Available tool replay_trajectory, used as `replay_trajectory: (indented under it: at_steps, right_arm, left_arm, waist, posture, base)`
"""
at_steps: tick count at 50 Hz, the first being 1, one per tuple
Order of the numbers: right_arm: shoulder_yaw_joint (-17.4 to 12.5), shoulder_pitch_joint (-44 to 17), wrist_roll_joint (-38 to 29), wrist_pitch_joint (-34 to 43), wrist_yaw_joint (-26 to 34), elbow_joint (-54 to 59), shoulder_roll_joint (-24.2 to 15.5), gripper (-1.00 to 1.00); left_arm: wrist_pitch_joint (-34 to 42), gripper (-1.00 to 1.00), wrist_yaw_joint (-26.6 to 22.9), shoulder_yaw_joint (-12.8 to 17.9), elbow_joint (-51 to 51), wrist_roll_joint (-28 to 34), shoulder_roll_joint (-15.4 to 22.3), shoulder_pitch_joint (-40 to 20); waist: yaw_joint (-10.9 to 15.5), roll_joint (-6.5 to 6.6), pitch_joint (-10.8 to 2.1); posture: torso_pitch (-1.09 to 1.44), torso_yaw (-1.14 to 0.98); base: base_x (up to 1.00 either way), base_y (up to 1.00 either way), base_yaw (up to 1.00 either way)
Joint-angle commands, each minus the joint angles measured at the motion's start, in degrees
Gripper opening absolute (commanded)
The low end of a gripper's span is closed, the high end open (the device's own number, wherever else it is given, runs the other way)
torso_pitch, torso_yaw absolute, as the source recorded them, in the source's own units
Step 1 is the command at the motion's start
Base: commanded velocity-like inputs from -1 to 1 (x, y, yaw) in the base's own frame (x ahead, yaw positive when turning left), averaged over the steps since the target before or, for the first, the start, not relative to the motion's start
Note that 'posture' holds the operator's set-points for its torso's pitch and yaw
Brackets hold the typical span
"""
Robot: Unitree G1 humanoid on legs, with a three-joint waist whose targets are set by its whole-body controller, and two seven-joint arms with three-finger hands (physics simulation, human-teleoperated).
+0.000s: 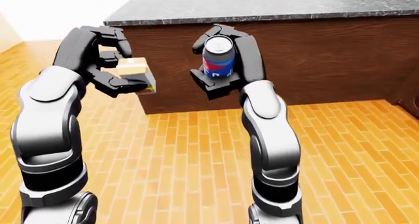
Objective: Move the drinks to the dining counter.
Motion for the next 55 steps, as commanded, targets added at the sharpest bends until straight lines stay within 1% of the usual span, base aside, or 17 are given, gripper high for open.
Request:
replay_trajectory:
  at_steps: [1,5,7,8,9,15,19,21,22,24,32,36,37,42,47,50,55]
  right_arm:
    - [0.0,-2.2,0.4,-2.5,0.1,-2.1,0.0,-1.0]
    - [0.0,-2.4,0.5,-2.5,0.1,-2.0,-0.1,-1.0]
    - [0.1,-2.3,0.4,-2.3,0.1,-2.2,-0.1,-1.0]
    - [0.1,-2.3,0.4,-2.2,0.1,-2.4,-0.1,-1.0]
    - [0.0,-2.3,0.4,-2.2,0.1,-2.3,-0.1,-1.0]
    - [0.0,-2.5,0.5,-1.9,0.0,-2.7,-0.1,-1.0]
    - [0.1,-2.9,0.5,-1.4,0.0,-2.9,-0.1,-1.0]
    - [0.1,-3.1,0.5,-1.5,0.0,-2.8,-0.1,-1.0]
    - [0.1,-3.1,0.5,-1.5,0.0,-2.7,-0.1,-1.0]
    - [0.1,-3.2,0.5,-1.4,-0.1,-2.8,0.0,-1.0]
    - [-0.1,-4.0,0.8,-0.5,-0.3,-3.4,-0.2,-1.0]
    - [-0.1,-4.6,0.9,0.0,-0.4,-3.5,-0.3,-1.0]
    - [-0.1,-4.9,1.0,0.5,-0.5,-3.8,-0.3,-1.0]
    - [-0.2,-5.2,1.1,0.9,-0.6,-4.1,-0.4,-1.0]
    - [-0.1,-5.3,1.3,1.0,-0.5,-4.3,-0.6,-1.0]
    - [-0.2,-5.6,1.4,1.3,-0.5,-4.4,-0.7,-1.0]
    - [-0.3,-5.5,1.5,1.3,-0.5,-4.6,-0.8,-1.0]
  left_arm:
    - [-1.8,-1.0,0.9,1.0,-1.8,0.8,0.7,-2.1]
    - [-1.8,-1.0,0.9,0.9,-1.6,0.8,0.7,-2.3]
    - [-1.5,-1.0,0.8,0.9,-1.9,0.9,0.7,-2.3]
    - [-1.6,-1.0,0.7,0.8,-2.1,0.9,0.7,-2.2]
    - [-1.8,-1.0,0.8,0.9,-1.8,0.9,0.7,-2.1]
    - [-1.1,-1.0,0.4,1.0,-2.4,1.1,0.9,-2.4]
    - [-1.6,-1.0,0.6,1.1,-1.9,1.0,0.9,-2.5]
    - [-1.5,-1.0,0.6,1.2,-2.1,0.9,0.9,-2.4]
    - [-1.6,-1.0,0.6,1.2,-1.9,0.9,0.9,-2.5]
    - [-1.1,-1.0,0.4,1.1,-2.3,0.9,1.1,-2.7]
    - [-0.1,-1.0,-0.1,1.4,-2.7,0.9,1.7,-3.6]
    - [0.5,-1.0,-0.3,1.4,-3.2,0.9,2.0,-3.9]
    - [0.5,-1.0,-0.3,1.5,-3.1,0.8,2.1,-4.0]
    - [0.9,-1.0,-0.4,1.4,-3.3,0.8,2.2,-4.3]
    - [1.3,-1.0,-0.6,1.2,-3.5,1.0,2.3,-4.6]
    - [0.7,-1.0,-0.4,1.3,-3.0,0.9,2.1,-4.7]
    - [1.0,-1.0,-0.5,1.2,-3.3,1.0,2.2,-4.7]
  waist:
    - [0.1,-0.19,-1.21]
    - [-0.3,2.42,-1.92]
    - [-0.3,5.85,-4.08]
    - [0.0,3.74,-1.35]
    - [-0.3,4.93,0.1]
    - [0.8,4.0,-1.58]
    - [1.4,1.63,-1.83]
    - [1.3,-1.46,-2.58]
    - [1.2,-0.77,-2.76]
    - [1.0,-1.86,-0.43]
    - [-0.1,1.06,-1.54]
    - [-0.1,6.16,-3.01]
    - [-0.1,3.96,-2.47]
    - [0.3,4.82,-2.06]
    - [1.0,2.39,-1.67]
    - [1.2,-0.96,-2.38]
    - [0.6,-1.37,-1.63]
  posture:
    - [0.0,0.0]
    - [0.0,0.0]
    - [0.0,0.0]
    - [0.0,0.0]
    - [0.0,0.0]
    - [0.0,0.0]
    - [0.0,0.0]
    - [0.0,0.0]
    - [0.0,0.0]
    - [0.0,0.0]
    - [0.0,0.0]
    - [0.0,0.0]
    - [0.0,0.0]
    - [0.0,0.0]
    - [0.0,0.0]
    - [0.0,0.0]
    - [0.0,0.0]
  base:
    - [0.44,-0.05,0.0]
    - [0.44,-0.06,0.0]
    - [0.44,-0.06,0.0]
    - [0.44,-0.05,0.0]
    - [0.44,-0.05,0.0]
    - [0.43,-0.06,0.0]
    - [0.41,-0.05,0.0]
    - [0.41,-0.05,0.0]
    - [0.41,-0.06,0.0]
    - [0.4,-0.05,0.0]
    - [0.37,-0.03,0.0]
    - [0.3,0.0,0.0]
    - [0.3,0.0,0.0]
    - [0.29,0.0,0.0]
    - [0.29,0.0,0.0]
    - [0.29,0.0,0.0]
    - [0.29,0.0,0.0]
